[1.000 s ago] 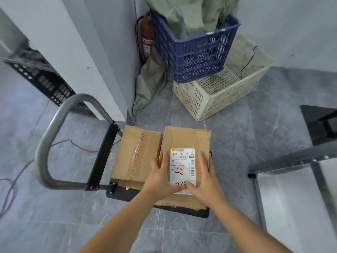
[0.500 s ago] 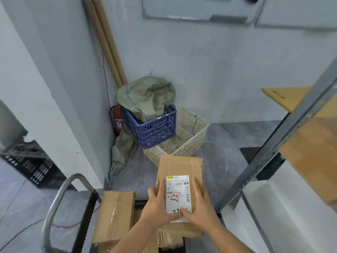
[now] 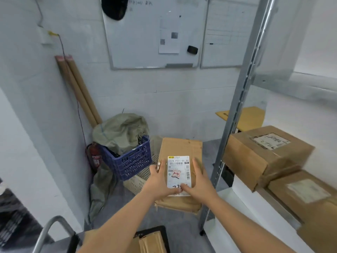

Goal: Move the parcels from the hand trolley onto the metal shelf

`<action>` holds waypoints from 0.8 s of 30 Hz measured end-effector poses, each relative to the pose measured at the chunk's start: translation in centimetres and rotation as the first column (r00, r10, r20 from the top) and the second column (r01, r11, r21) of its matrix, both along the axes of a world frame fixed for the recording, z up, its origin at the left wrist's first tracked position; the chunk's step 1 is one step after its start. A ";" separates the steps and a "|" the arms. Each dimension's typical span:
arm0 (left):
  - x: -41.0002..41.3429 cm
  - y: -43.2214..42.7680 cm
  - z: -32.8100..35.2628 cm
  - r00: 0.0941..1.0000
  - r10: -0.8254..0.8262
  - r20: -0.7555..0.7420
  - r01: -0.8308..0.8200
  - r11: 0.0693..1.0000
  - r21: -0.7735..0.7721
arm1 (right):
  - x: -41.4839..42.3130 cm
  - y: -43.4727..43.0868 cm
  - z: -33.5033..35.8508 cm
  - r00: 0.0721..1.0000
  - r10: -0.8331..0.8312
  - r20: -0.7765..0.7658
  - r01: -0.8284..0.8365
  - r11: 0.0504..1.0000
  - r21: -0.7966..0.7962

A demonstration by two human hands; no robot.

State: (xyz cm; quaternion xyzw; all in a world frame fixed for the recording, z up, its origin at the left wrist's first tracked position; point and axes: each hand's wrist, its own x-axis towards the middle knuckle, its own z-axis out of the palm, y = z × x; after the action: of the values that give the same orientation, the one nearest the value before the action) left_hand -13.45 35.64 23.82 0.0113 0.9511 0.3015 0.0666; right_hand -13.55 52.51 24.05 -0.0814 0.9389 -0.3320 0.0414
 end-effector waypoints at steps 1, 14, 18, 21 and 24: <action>-0.1 0.2 0.8 1.000 -0.024 -0.013 0.024 1.000 -0.006 | 0.1 0.2 0.5 1.000 -0.019 -0.010 0.019 1.000 -0.008; 1.9 3.4 8.2 0.879 -0.461 -0.121 0.451 0.887 -0.098 | 7.5 2.2 5.5 0.906 -0.411 -0.099 0.404 0.911 -0.081; 4.6 6.0 9.7 0.789 -0.603 -0.122 0.583 0.796 -0.163 | 11.5 4.0 6.0 0.850 -0.521 -0.075 0.514 0.852 -0.095; 6.6 8.3 10.1 0.726 -0.677 -0.120 0.656 0.735 -0.172 | 15.1 5.9 6.6 0.794 -0.605 -0.058 0.598 0.795 -0.100; 8.9 11.1 10.3 0.653 -0.749 -0.114 0.726 0.662 -0.187 | 19.0 7.8 7.2 0.732 -0.677 -0.071 0.672 0.736 -0.087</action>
State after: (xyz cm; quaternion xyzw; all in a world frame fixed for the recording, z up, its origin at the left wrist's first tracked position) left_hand -4.56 46.78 34.10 0.4200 0.8830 0.1858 0.0974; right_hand 5.46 60.28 31.30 0.2473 0.8957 -0.3460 -0.1299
